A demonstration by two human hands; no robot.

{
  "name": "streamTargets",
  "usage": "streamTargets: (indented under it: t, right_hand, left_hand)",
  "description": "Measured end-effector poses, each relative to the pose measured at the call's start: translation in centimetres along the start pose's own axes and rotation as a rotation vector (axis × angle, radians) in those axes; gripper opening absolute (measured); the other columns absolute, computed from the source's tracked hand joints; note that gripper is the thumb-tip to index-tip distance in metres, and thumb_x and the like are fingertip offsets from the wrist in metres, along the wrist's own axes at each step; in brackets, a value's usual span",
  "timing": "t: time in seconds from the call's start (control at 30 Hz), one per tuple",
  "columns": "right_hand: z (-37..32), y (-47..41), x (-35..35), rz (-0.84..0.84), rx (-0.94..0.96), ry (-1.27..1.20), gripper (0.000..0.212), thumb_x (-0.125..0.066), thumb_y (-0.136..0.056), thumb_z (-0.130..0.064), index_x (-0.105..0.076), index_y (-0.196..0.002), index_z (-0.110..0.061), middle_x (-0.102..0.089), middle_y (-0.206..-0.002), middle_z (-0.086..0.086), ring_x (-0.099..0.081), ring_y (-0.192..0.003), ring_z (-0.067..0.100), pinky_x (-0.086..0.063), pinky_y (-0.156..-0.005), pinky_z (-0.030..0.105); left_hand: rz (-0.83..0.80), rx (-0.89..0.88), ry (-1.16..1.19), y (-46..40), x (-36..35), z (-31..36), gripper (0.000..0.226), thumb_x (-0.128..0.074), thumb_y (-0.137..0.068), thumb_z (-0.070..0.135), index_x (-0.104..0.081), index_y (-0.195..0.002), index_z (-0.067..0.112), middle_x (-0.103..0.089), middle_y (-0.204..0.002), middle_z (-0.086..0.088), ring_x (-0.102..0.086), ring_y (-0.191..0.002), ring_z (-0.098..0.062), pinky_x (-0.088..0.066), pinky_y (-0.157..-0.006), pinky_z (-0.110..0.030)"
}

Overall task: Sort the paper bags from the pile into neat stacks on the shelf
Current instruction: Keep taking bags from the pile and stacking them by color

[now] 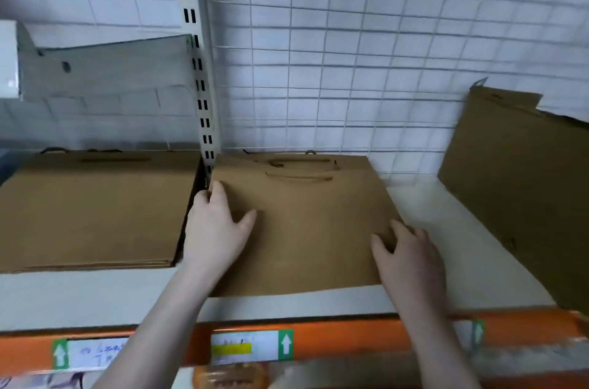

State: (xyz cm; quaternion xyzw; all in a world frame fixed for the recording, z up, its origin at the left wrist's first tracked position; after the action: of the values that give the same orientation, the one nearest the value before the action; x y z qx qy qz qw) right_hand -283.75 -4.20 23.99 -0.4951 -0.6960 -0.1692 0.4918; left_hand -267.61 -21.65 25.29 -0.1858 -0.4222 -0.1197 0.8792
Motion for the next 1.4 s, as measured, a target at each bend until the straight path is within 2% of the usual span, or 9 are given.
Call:
streamTargets:
  t: [0.27,0.43,0.57,0.7,0.83,1.1,1.4]
  right_hand:
    - [1.3,-3.0,-1.4,-0.047,0.001,0.042,0.052,-0.043,-0.095,-0.040,-0.039,-0.142,-0.017,-0.044,-0.139,0.008,-0.040,-0.125,0.024,-0.034,-0.101,0.033]
    - [1.2,-4.5,-2.7,-0.074,0.014,0.080,0.052,-0.042,-0.096,-0.040,-0.038,-0.142,-0.016,-0.045,-0.138,0.007,-0.040,-0.125,0.024,-0.032,-0.102,0.032]
    - [0.9,-5.9,-3.5,-0.076,0.032,0.109,0.052,-0.040,-0.096,-0.041,-0.039,-0.141,-0.014,-0.047,-0.136,0.007,-0.042,-0.122,0.024,-0.034,-0.100,0.031]
    - [0.4,-7.4,-4.0,-0.076,0.038,0.120,0.049,-0.039,-0.097,-0.039,-0.041,-0.138,-0.011,-0.049,-0.131,0.009,-0.046,-0.119,0.025,-0.036,-0.095,0.031]
    - [-0.3,-8.6,-4.5,-0.086,0.051,0.122,0.046,-0.038,-0.097,-0.038,-0.044,-0.133,-0.010,-0.049,-0.128,0.011,-0.048,-0.117,0.027,-0.038,-0.092,0.032]
    - [-0.7,-9.0,-5.6,-0.029,0.069,0.159,0.052,-0.032,-0.098,-0.041,-0.035,-0.142,-0.014,-0.044,-0.137,0.006,-0.049,-0.117,0.023,-0.039,-0.092,0.031]
    - [-0.4,-9.1,-6.0,-0.023,0.078,0.120,0.052,-0.034,-0.098,-0.041,-0.036,-0.142,-0.014,-0.042,-0.138,0.008,-0.047,-0.120,0.025,-0.037,-0.096,0.032]
  left_hand:
    - [-0.003,0.030,-0.072,-2.0,-3.3,0.1,0.077,-0.062,-0.084,0.042,-0.029,-0.142,0.004,-0.041,-0.136,-0.022,-0.038,-0.126,-0.037,-0.033,-0.105,-0.042]
    - [-0.016,0.052,-0.096,-3.3,-4.6,0.0,0.076,-0.060,-0.086,0.044,-0.029,-0.142,0.003,-0.037,-0.141,-0.022,-0.032,-0.132,-0.035,-0.030,-0.108,-0.041]
    - [-0.025,0.069,-0.090,-4.5,-5.4,0.1,0.073,-0.056,-0.088,0.046,-0.032,-0.139,0.000,-0.032,-0.145,-0.023,-0.029,-0.134,-0.036,-0.027,-0.110,-0.041]
    - [-0.014,0.067,-0.124,-5.6,-5.9,0.4,0.075,-0.051,-0.090,0.049,-0.027,-0.143,0.001,-0.028,-0.148,-0.023,-0.026,-0.137,-0.035,-0.024,-0.112,-0.039]
    - [-0.011,0.078,-0.148,-6.6,-6.1,0.4,0.074,-0.047,-0.090,0.052,-0.027,-0.142,0.003,-0.029,-0.147,-0.021,-0.028,-0.135,-0.035,-0.027,-0.110,-0.041]
    - [0.014,0.088,-0.215,-7.7,-6.8,0.3,0.073,-0.039,-0.092,0.055,-0.025,-0.143,0.005,-0.034,-0.142,-0.020,-0.037,-0.128,-0.036,-0.035,-0.100,-0.042]
    - [0.057,0.081,-0.219,-7.6,-7.0,0.3,0.074,-0.041,-0.091,0.054,-0.026,-0.145,0.006,-0.029,-0.147,-0.020,-0.033,-0.131,-0.036,-0.034,-0.102,-0.044]
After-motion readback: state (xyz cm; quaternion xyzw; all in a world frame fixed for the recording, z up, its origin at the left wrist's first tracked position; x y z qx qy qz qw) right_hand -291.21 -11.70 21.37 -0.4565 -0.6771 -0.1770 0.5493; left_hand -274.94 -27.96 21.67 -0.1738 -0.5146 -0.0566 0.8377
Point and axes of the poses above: each hand's wrist, its own y-axis away from the middle knuckle, its own x-axis out of the back of the hand, z = x × y, the point moved 1 cm from there along -y, towards the middle knuckle
